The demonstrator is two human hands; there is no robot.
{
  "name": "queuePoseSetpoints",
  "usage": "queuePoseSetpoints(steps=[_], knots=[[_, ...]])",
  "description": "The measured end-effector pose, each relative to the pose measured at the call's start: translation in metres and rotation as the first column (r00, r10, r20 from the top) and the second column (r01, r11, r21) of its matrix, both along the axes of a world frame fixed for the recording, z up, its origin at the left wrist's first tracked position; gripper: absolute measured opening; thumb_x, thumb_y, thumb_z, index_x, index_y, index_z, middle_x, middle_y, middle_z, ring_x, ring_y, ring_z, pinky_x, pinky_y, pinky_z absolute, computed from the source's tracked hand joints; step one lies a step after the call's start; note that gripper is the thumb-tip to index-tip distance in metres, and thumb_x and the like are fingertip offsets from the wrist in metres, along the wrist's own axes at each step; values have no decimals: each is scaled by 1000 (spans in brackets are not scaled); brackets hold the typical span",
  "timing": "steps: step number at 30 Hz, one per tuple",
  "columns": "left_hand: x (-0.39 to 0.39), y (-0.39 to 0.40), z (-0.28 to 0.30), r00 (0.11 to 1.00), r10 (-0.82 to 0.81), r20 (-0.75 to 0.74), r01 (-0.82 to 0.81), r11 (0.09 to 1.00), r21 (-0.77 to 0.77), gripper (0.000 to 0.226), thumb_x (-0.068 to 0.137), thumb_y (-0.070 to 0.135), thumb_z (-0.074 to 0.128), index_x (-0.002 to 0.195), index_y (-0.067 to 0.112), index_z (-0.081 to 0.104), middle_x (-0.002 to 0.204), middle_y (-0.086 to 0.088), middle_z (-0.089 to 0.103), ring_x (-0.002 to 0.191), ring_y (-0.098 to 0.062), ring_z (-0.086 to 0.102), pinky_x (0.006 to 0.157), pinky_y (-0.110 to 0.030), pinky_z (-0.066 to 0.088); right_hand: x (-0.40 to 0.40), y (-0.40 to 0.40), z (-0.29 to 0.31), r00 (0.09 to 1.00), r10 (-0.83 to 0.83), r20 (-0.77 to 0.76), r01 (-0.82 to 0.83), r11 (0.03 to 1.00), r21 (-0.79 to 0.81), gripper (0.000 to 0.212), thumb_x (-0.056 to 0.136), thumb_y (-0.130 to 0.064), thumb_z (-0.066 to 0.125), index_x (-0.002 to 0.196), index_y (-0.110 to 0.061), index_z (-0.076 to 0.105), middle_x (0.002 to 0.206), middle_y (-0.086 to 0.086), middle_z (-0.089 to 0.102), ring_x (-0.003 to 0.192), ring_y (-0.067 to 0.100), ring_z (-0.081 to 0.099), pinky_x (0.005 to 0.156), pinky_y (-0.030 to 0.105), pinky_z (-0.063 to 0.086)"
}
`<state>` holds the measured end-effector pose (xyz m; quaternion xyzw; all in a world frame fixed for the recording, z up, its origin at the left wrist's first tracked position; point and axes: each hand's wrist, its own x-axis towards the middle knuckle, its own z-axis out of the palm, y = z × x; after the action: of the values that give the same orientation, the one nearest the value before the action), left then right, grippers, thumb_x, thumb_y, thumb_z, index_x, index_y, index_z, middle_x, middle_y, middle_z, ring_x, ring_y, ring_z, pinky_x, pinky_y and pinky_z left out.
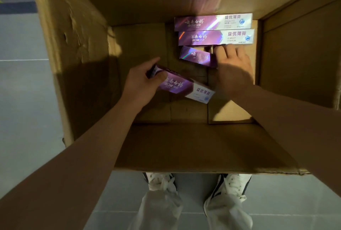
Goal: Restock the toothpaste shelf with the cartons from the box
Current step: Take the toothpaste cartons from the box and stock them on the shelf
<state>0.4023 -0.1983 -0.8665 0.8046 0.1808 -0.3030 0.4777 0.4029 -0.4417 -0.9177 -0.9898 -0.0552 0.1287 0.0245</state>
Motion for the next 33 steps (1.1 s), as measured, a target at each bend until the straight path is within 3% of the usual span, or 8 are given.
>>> queuePoseSetpoints(steps=[4,8,12,18,22,26,29,33], knots=[[-2,4,11,998,54,-43,-56,997,-51,51,87,24,66,136,29,50,122,5,55,109,-14,61,93,-37,53,-2,-13,8,976,-47,-213,62,996,62,59,76,-20,74,127,-11,48,115,16,56,105,38,49,80,43,47],[-1,7,39,999,25,-45,-27,999,-42,52,92,21,60,139,36,43,132,1,50,109,-16,62,87,-35,56,-2,-17,46,951,-186,-248,252,931,266,52,87,-17,60,138,-18,47,122,13,54,114,34,47,90,38,42],[0,8,102,1000,19,-6,-19,999,-47,52,95,21,56,142,35,41,129,1,53,108,-13,62,87,-35,56,-5,-9,119,926,-284,-248,363,848,385,48,91,-18,58,136,-29,48,127,4,53,119,24,44,94,29,35],[8,6,246,988,-77,138,82,996,-36,47,96,23,54,141,29,43,128,11,49,103,6,57,87,-18,52,-6,-1,264,921,-347,-177,388,780,492,46,92,-20,56,137,-28,49,126,7,53,119,25,45,99,31,36],[21,12,357,983,-50,176,63,996,-66,47,87,38,58,132,44,48,133,3,53,116,-15,57,94,-41,52,-2,6,369,918,-388,-86,359,717,598,44,88,-22,55,132,-29,54,109,8,57,107,25,52,96,38,44],[25,11,471,966,-15,258,39,996,-86,49,85,40,56,133,42,50,131,5,58,112,-10,59,96,-38,50,2,9,473,913,-406,-40,344,714,610,46,86,-25,54,132,-26,55,105,7,58,104,25,52,96,37,43],[20,6,548,949,-24,315,52,995,-80,50,87,39,55,137,37,48,132,2,57,111,-16,59,94,-38,50,2,4,550,934,-357,-2,287,746,601,50,85,-31,51,134,-23,53,111,9,58,109,30,51,98,37,42],[5,4,644,923,15,384,28,994,-107,47,79,51,57,126,53,51,132,7,56,116,-15,58,96,-46,49,2,-8,656,961,-247,126,131,804,580,50,83,-27,52,131,-16,56,110,14,62,107,34,52,94,34,37]])
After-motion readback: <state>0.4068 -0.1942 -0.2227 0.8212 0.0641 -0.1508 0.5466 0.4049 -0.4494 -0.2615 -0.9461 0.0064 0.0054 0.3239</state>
